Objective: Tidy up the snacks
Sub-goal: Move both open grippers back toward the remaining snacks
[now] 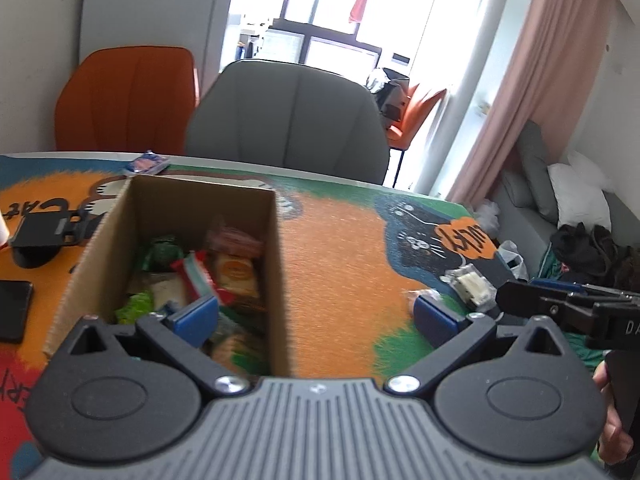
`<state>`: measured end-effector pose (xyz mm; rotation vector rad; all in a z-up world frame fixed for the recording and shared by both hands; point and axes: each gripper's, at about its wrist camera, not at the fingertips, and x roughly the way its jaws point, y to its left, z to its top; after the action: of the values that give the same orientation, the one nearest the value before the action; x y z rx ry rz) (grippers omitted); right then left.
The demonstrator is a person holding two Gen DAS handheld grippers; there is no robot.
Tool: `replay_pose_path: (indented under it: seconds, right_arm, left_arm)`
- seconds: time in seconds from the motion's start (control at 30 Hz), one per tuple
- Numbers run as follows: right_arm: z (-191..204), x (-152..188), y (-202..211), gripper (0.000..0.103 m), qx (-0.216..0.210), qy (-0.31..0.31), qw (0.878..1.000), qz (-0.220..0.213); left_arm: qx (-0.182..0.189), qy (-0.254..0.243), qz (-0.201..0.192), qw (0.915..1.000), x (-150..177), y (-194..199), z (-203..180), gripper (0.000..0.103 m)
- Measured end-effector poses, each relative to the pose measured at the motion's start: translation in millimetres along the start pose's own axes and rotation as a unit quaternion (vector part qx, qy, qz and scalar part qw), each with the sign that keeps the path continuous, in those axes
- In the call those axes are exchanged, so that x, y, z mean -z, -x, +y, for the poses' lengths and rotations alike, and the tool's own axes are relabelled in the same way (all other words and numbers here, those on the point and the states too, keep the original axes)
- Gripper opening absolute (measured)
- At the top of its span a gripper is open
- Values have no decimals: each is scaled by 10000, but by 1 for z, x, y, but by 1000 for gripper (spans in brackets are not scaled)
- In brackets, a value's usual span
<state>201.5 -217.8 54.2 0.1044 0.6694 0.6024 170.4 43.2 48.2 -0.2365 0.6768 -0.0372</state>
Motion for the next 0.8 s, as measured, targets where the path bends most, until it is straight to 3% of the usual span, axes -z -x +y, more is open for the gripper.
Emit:
replay_pose_path:
  seconds: [0.2,0.8]
  right_arm:
    - [-22,7,12,103,20,-168,9999,-13]
    - [-89,22,31,103,591,-415,9974,33]
  left_arm:
    - [91,-11,88,9999,5,-7,-20,103]
    - [503,-335,231,9979,17,-38,-81,101]
